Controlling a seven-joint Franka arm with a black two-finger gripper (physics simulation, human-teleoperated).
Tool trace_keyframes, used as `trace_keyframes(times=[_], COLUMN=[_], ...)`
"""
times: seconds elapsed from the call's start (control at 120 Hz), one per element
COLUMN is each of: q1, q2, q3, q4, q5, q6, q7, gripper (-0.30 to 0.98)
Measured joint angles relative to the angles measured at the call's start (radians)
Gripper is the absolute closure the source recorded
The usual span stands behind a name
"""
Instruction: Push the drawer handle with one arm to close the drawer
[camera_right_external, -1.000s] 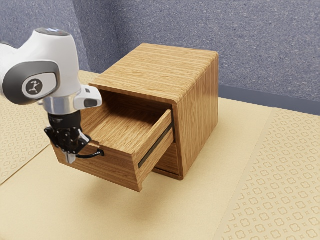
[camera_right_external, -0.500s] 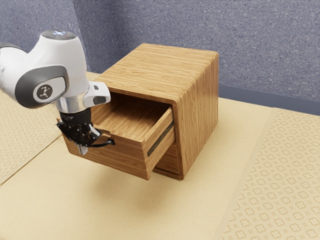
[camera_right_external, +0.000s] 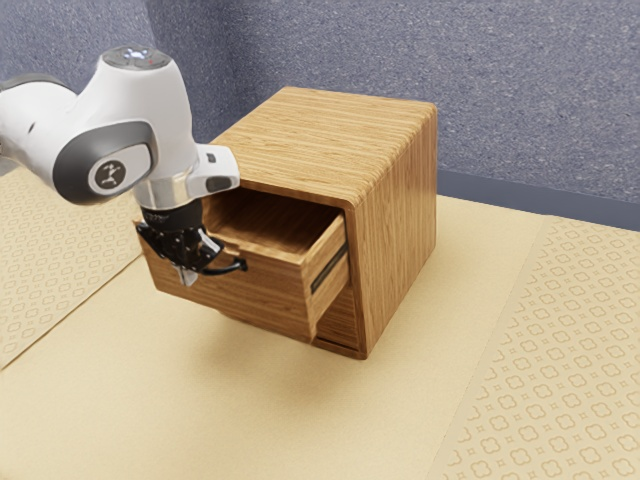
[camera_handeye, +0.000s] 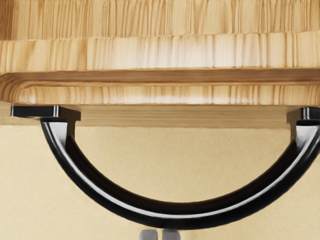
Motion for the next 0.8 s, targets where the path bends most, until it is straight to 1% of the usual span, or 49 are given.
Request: trace_keyframes(times=[0.25,0.483,0.8], q1=[-0.004,-0.004,-0.002], q2=[0.063,0.103,0.154], q3=[-0.001,0.000,0.000], q4=[0.046,0.079,0.124], q5=[0.026,0.032,0.078], q6=[0.024,0.036,0.062], q7=[0.000,0.001,0.001], gripper=[0.79,0.79,0.79])
